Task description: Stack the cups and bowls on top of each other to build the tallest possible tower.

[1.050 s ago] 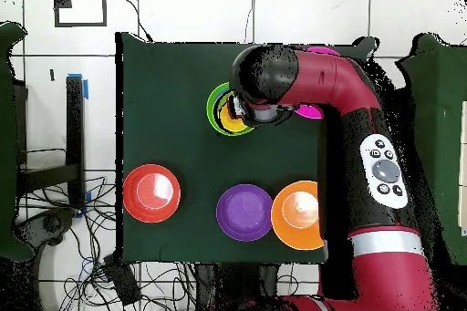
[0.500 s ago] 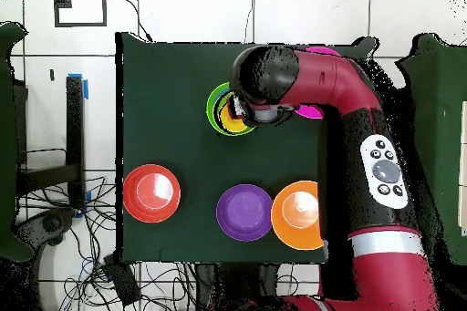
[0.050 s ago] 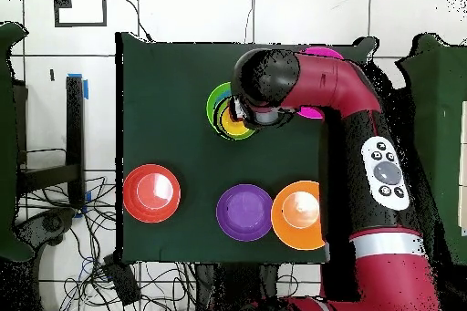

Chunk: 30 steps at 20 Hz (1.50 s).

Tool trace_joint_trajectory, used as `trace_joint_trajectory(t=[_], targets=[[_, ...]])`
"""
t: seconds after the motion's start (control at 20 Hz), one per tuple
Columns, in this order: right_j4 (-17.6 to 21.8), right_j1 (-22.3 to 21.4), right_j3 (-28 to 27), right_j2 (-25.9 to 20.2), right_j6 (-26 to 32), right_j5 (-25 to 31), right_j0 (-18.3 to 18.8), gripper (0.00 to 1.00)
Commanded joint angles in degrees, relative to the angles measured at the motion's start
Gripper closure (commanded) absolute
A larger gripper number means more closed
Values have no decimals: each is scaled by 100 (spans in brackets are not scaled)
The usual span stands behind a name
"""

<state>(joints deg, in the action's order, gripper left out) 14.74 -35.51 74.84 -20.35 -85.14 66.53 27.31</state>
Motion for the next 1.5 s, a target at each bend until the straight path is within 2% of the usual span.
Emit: trace_joint_trajectory(t=[0.05, 0.9, 1.5], targets=[[224, 172, 541, 55, -69, -212, -19, 100], [172, 238, 464, -43, -123, -529, 1, 100], [151, 280, 329, -41, -213, -465, -62, 100]])
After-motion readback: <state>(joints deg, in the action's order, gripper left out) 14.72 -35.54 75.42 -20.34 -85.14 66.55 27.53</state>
